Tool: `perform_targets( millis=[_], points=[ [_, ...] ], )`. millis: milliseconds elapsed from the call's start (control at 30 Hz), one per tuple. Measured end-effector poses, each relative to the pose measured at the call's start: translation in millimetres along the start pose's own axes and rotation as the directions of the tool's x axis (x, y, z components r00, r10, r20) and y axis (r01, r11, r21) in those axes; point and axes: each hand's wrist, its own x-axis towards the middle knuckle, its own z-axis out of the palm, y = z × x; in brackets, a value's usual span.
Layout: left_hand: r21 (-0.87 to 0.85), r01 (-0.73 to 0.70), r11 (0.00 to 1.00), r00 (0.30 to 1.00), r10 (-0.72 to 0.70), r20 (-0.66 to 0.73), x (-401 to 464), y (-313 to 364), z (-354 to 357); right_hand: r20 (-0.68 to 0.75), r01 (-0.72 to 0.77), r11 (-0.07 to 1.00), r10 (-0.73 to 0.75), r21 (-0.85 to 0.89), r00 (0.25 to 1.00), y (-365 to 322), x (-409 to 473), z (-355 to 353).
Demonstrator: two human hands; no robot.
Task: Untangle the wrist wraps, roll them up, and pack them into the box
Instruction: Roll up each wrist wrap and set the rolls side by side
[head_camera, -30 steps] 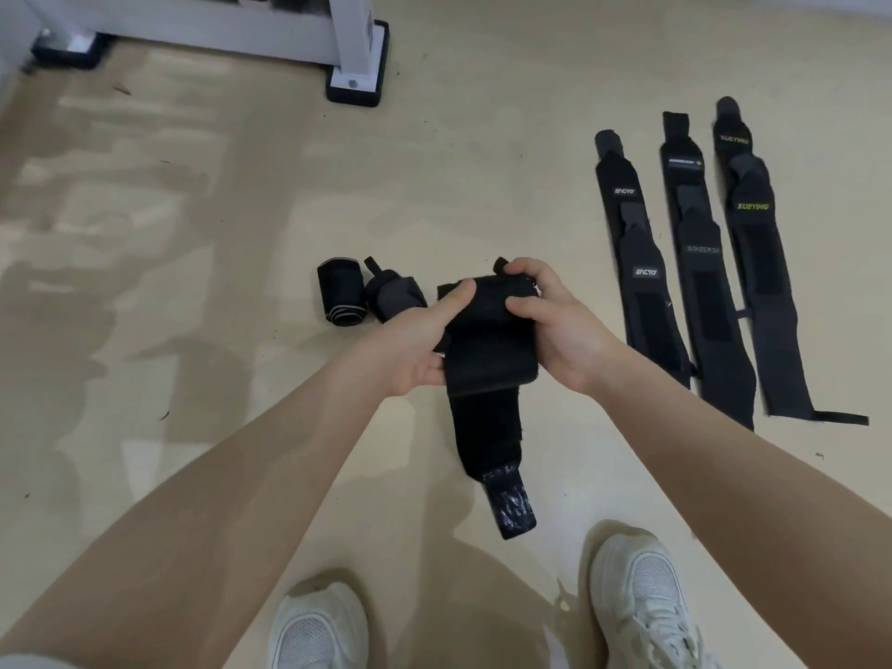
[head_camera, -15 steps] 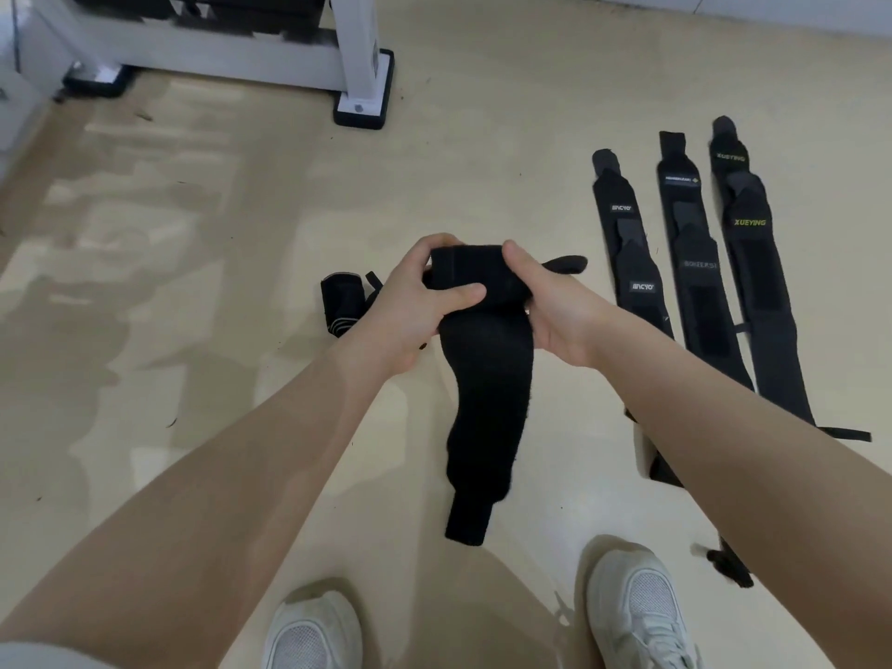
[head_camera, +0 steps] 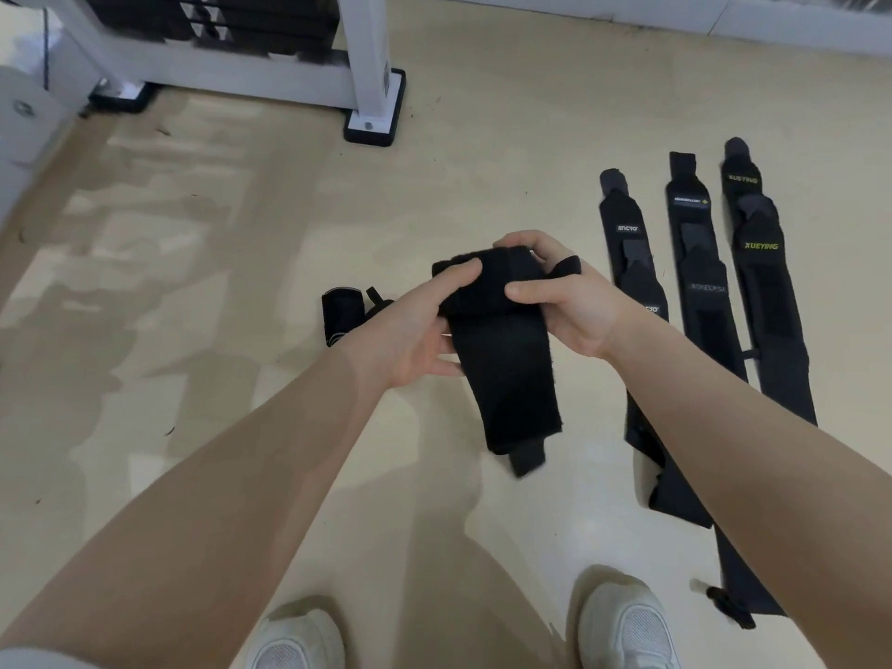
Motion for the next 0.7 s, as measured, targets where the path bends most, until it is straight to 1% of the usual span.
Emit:
perform_targets(
  millis=[67, 133, 200, 233, 300, 333, 433, 533, 667, 700],
  points=[
    [-0.035, -0.071, 0.997, 0.997, 0.070, -0.033, 5.7, -1.5, 5.8, -0.013, -0.002, 1.000, 0.002, 0.010, 1.000, -0.6, -3.3, -5.8],
    [-0.084, -0.156, 0.984, 0.985, 0.149, -0.081, 11.2, -2.5, 13.1, -0.068, -0.002, 0.999, 0.005, 0.044, 0.998, 0.7, -4.5, -8.1],
    [-0.139, -0.234, 0.962, 0.968, 0.218, -0.125, 13.7, -1.9, 17.1, -0.119, -0.073, 0.995, 0.081, 0.072, 0.990, 5.4, -4.3, -8.4],
    [-0.138, -0.275, 0.951, 0.957, 0.257, -0.136, 14.5, -1.3, 17.2, -0.107, -0.136, 0.988, 0.143, 0.074, 0.984, 9.1, -4.5, -7.5],
    [-0.073, -0.341, 0.937, 0.932, 0.327, -0.154, 12.9, -1.0, 17.4, -0.050, -0.245, 0.966, 0.250, 0.078, 0.967, 14.2, -6.1, -2.6],
    [-0.023, -0.368, 0.929, 0.919, 0.360, -0.160, 12.2, -2.4, 17.9, -0.044, -0.267, 0.959, 0.272, 0.098, 0.961, 15.4, -5.9, -0.3],
    [0.134, -0.464, 0.875, 0.863, 0.481, -0.156, 11.6, -11.3, 19.0, -0.102, -0.294, 0.946, 0.309, 0.140, 0.946, 12.4, -4.3, 5.8],
    [0.333, -0.532, 0.778, 0.793, 0.596, -0.125, 10.6, -16.6, 17.6, -0.136, -0.322, 0.931, 0.346, 0.172, 0.928, 10.4, -3.4, 11.2],
    [0.430, -0.556, 0.711, 0.757, 0.647, -0.091, 8.3, -16.8, 13.4, -0.175, -0.328, 0.925, 0.361, 0.192, 0.916, 10.0, -1.9, 16.8],
    [0.464, -0.551, 0.693, 0.757, 0.649, -0.070, 7.7, -16.0, 12.5, -0.191, -0.324, 0.926, 0.360, 0.196, 0.913, 10.7, -0.9, 17.1]
  ],
)
